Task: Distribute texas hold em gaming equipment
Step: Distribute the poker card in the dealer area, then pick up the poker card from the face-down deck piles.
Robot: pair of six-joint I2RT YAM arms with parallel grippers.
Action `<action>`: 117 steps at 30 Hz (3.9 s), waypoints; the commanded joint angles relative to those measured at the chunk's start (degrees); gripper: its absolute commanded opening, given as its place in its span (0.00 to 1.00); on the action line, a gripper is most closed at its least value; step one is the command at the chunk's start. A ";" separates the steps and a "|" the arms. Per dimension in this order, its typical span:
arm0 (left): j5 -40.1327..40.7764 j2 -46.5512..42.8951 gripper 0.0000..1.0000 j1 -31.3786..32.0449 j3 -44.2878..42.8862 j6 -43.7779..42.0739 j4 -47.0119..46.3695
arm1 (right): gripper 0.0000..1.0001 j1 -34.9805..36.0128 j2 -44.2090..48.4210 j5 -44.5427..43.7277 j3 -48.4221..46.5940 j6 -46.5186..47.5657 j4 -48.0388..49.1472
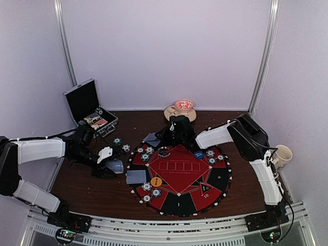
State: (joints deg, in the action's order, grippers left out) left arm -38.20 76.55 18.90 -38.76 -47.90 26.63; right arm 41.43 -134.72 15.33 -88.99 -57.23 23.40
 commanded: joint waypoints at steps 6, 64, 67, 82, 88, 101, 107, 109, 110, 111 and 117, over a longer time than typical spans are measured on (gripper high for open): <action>-1.00 0.39 0.52 -0.20 -0.17 -0.71 -0.92 | 0.25 0.39 0.47 -2.26 -0.76 2.79 -3.78; -0.92 -0.18 0.52 -0.17 -0.17 -0.38 -0.97 | 0.77 18.88 16.55 1.04 11.53 15.60 -4.17; -1.00 -0.26 0.52 -0.19 -0.08 -0.38 -0.97 | 0.80 20.13 14.64 2.25 9.88 15.10 -3.77; -1.02 -0.31 0.52 -0.21 -0.08 -0.47 -0.97 | 0.82 21.79 7.96 4.78 2.22 13.14 -4.32; -1.09 -0.26 0.52 -0.23 -0.11 -0.45 -0.97 | 0.82 22.09 4.91 4.87 -1.51 12.76 -6.06; -1.09 -0.27 0.52 -0.22 -0.08 -0.56 -0.97 | 0.79 22.73 1.32 0.14 -6.68 13.30 -11.73; -1.11 -0.09 0.52 -0.23 -0.08 -0.57 -0.95 | 0.72 22.62 2.17 -3.08 -6.01 14.31 -14.13; -1.14 -0.16 0.52 -0.18 -0.08 -0.57 -0.97 | 0.69 22.52 2.10 -3.32 -6.10 14.57 -14.74; -1.09 -0.23 0.52 -0.24 -0.08 -0.58 -0.97 | 0.68 22.50 2.09 -3.44 -6.04 14.67 -14.97; -1.07 -0.33 0.52 -0.27 -0.08 -0.53 -0.92 | 0.67 22.40 2.18 -3.58 -5.91 14.72 -15.18; -1.08 -0.26 0.52 -0.26 -0.08 -0.44 -0.88 | 0.60 21.37 4.05 -4.71 -3.00 14.52 -14.38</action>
State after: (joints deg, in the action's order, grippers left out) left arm -37.32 76.62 18.90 -38.76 -48.05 26.65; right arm 63.96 -132.49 14.28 -94.30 -43.35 11.42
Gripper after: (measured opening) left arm 0.525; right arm 0.610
